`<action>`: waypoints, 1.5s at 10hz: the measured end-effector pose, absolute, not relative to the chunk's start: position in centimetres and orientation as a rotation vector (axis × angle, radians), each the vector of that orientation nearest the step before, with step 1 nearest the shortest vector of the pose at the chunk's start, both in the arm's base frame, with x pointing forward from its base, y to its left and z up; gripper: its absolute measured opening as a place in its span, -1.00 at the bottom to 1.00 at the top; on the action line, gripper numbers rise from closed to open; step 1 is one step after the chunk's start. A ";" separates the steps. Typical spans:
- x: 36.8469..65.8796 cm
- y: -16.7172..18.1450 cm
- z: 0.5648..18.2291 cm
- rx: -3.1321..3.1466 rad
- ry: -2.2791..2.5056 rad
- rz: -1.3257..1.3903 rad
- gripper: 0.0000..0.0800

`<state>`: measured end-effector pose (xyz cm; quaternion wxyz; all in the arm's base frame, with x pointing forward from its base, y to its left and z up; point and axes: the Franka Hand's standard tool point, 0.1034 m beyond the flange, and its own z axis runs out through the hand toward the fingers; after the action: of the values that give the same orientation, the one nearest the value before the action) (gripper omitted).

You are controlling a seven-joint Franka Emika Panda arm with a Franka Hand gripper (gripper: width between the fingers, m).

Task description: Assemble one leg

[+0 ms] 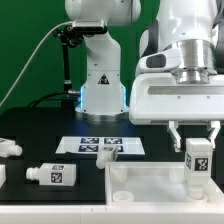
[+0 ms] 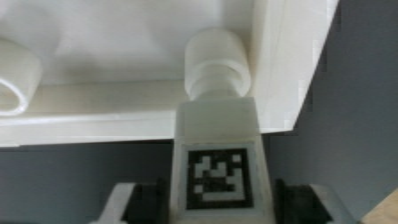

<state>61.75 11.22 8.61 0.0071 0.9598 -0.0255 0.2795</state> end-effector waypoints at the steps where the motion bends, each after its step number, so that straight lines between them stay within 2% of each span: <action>1: 61.9 11.3 8.2 3.000 -0.077 0.871 -0.29; 9: 62.0 11.5 7.8 2.955 -0.149 0.983 -0.29; 10: 61.9 11.5 7.6 2.960 -0.143 0.962 0.16; 11: 61.9 11.6 7.8 2.978 -0.136 0.912 0.51; 12: 62.1 11.6 8.4 3.004 -0.080 0.812 0.51; 13: 62.7 11.4 9.4 3.049 -0.050 0.661 0.60; 15: 63.9 11.8 10.1 3.127 -0.081 0.368 0.62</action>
Offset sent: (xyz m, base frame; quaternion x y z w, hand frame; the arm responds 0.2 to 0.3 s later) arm -0.0037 0.0057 -0.0132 -0.0259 0.0120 0.0093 0.9996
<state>63.90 11.82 10.13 -0.0042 0.9928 -0.0258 0.1168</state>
